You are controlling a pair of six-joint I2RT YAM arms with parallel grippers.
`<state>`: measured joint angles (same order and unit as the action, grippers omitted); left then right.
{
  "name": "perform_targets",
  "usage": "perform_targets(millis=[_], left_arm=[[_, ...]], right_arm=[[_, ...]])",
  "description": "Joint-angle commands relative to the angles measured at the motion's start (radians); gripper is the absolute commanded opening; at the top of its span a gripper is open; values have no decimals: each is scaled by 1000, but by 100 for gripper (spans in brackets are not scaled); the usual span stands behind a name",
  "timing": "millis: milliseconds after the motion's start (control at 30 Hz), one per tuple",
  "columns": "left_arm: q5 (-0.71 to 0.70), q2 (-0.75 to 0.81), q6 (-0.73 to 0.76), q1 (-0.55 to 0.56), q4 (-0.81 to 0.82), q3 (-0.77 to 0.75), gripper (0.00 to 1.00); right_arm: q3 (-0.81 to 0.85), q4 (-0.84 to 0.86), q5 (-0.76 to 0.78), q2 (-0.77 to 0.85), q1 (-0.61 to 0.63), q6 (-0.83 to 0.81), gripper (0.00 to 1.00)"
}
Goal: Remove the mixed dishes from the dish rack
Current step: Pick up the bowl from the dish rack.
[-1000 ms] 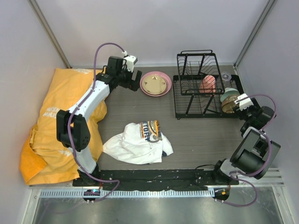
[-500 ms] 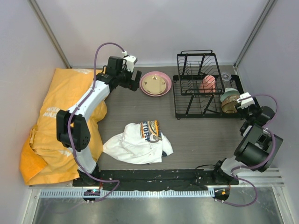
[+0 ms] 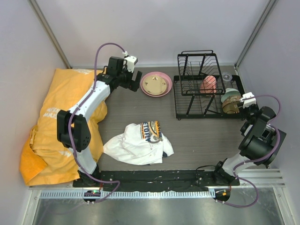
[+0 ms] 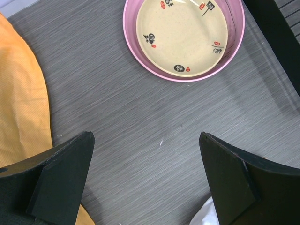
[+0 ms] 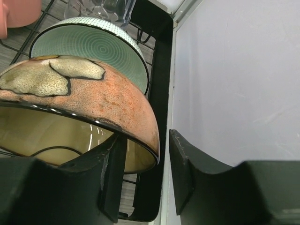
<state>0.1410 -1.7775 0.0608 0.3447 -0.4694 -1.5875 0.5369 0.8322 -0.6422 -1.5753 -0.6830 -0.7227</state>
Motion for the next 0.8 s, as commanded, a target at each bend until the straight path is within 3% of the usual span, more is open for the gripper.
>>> perform_targets(millis=[0, 367, 500, 767], left_arm=[[-9, -10, 8, -4, 34, -12, 100], [-8, -14, 4, -3, 35, -11, 100], [-12, -13, 4, -4, 35, -12, 100], [-20, -8, 14, -4, 37, -9, 100]], right_arm=[[38, 108, -33, -18, -4, 60, 43], [37, 101, -43, -12, -6, 66, 22], [37, 105, -37, -17, -4, 72, 2], [54, 120, -28, -11, -4, 114, 1]])
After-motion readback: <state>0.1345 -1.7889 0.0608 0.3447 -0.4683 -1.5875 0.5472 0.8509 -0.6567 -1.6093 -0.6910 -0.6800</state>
